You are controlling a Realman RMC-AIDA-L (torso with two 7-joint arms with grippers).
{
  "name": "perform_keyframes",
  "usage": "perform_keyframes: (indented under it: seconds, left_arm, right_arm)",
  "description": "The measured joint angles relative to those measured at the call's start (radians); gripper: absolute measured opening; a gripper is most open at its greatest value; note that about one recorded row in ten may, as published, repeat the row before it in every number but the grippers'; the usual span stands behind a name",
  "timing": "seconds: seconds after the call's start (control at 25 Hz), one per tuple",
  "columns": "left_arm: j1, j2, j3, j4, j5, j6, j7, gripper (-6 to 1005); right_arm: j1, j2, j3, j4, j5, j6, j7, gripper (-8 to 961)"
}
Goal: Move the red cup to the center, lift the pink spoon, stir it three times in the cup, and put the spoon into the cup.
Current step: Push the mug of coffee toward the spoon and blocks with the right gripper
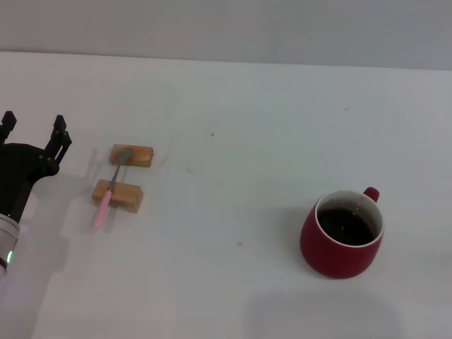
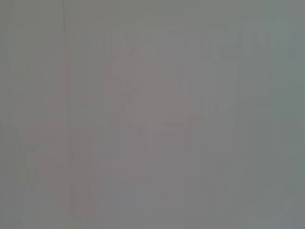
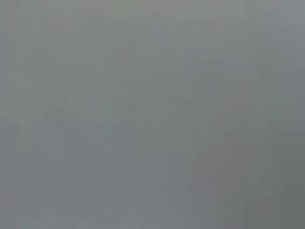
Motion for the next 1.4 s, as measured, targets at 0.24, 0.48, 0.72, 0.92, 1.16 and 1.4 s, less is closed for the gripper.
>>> perform_keyframes:
  seconds: [0.24,0.48,0.72,0.92,1.16,1.4]
  left_arm:
    - [-0.007,0.000,-0.013,-0.001,-0.002,0.001,0.000,807]
    - [-0.016,0.001,-0.015,0.000,-0.002,0.003,0.000,807]
    - [-0.018,0.003,-0.017,0.000,-0.003,0.004,0.000,806]
    - [-0.017,0.003,-0.018,0.000,-0.003,0.005,-0.001,806]
    - [-0.014,0.004,-0.027,0.000,-0.003,0.006,-0.001,805]
    - [-0.010,0.005,-0.029,0.000,-0.003,0.006,-0.001,804]
  right_arm:
    - [0.010,0.002,-0.013,0.008,-0.007,0.033,-0.025,750]
    - [0.004,0.005,-0.015,0.056,-0.006,0.077,-0.101,705]
    - [-0.003,0.005,-0.033,0.100,-0.014,0.077,-0.095,600]
    - [-0.009,0.007,-0.061,0.115,-0.015,0.078,-0.094,446]
    - [-0.030,0.008,-0.126,0.140,-0.016,0.065,-0.102,100]
    - [-0.032,0.009,-0.226,0.183,-0.017,0.067,-0.138,9]
